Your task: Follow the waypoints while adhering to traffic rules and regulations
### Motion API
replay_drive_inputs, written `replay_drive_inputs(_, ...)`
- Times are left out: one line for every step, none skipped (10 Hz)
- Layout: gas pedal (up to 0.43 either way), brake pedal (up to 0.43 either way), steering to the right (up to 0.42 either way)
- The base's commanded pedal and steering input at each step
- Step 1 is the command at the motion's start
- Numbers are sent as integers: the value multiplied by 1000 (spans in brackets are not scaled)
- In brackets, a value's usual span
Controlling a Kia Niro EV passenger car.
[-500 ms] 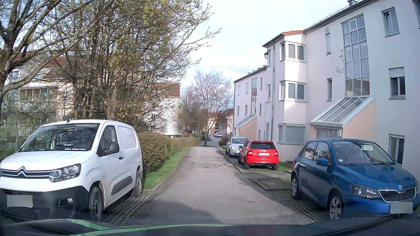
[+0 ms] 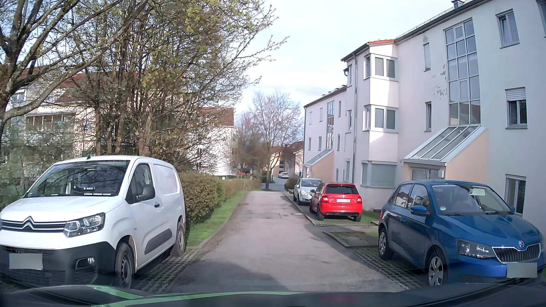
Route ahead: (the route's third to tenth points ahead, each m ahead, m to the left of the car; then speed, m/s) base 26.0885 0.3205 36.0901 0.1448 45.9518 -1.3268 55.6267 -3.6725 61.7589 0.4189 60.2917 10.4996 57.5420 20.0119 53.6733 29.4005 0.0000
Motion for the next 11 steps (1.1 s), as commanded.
replay_drive_inputs(0,561,6)
replay_drive_inputs(0,561,6)
replay_drive_inputs(0,561,6)
replay_drive_inputs(0,561,6)
replay_drive_inputs(0,561,6)
replay_drive_inputs(0,561,6)
replay_drive_inputs(0,561,6)
replay_drive_inputs(0,561,6)
replay_drive_inputs(0,561,6)
replay_drive_inputs(0,561,6)
replay_drive_inputs(0,561,6)
